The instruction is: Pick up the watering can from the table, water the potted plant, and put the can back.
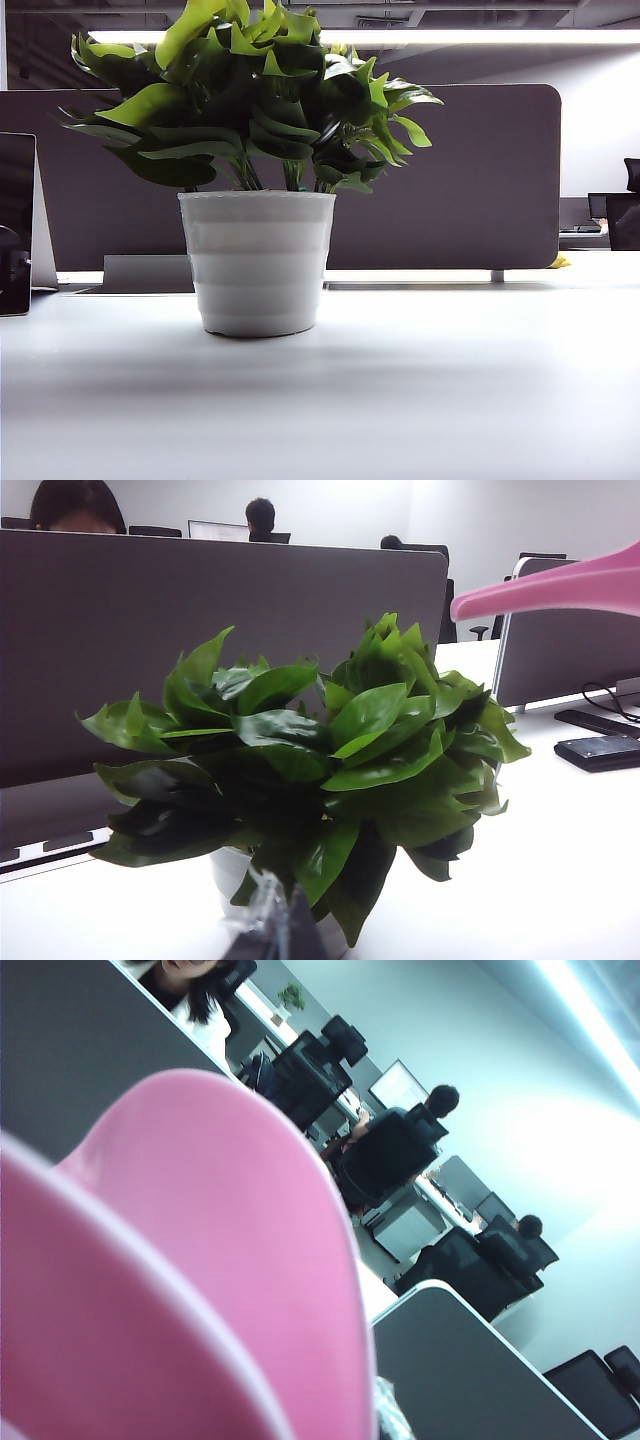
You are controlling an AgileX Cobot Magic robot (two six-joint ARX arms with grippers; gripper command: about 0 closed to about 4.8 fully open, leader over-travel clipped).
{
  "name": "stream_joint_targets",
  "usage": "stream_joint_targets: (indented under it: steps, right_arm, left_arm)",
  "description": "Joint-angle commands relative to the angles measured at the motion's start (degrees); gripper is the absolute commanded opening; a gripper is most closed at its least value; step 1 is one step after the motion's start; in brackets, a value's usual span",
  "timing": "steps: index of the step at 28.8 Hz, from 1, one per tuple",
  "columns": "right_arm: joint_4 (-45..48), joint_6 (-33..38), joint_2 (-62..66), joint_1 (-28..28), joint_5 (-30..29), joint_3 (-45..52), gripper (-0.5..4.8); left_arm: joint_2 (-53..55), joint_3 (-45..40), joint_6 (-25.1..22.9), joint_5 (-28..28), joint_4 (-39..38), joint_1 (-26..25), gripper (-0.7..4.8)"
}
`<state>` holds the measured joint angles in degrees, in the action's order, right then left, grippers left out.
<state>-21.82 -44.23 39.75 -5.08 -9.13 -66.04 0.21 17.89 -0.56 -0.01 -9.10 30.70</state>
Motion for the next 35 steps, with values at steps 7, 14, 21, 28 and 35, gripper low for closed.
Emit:
stream_joint_targets:
  steps: [7, 14, 21, 28, 35]
  right_arm:
    - [4.37, -1.29, 1.09, 0.44, -1.27, -1.75, -0.01]
    - [5.25, -2.8, 2.64, 2.19, -0.96, -3.41, -0.01]
    - [5.77, -4.31, 4.15, 2.78, 0.2, -4.87, -0.01]
    - [6.49, -5.75, 5.38, 2.78, 0.2, -5.79, -0.01]
    - [7.34, -5.75, 6.05, 2.8, 0.11, -6.08, -0.01]
  left_arm:
    - [0.04, 0.28, -0.26, 0.22, -0.02, 0.0, -0.05]
    - [0.04, 0.28, -0.28, 0.22, -0.13, 0.0, -0.05]
    - [0.04, 0.28, -0.28, 0.22, -0.2, 0.0, -0.05]
    - [0.04, 0.28, -0.26, 0.22, -0.26, 0.0, -0.05]
    - [0.04, 0.28, -0.26, 0.22, -0.28, 0.0, -0.05]
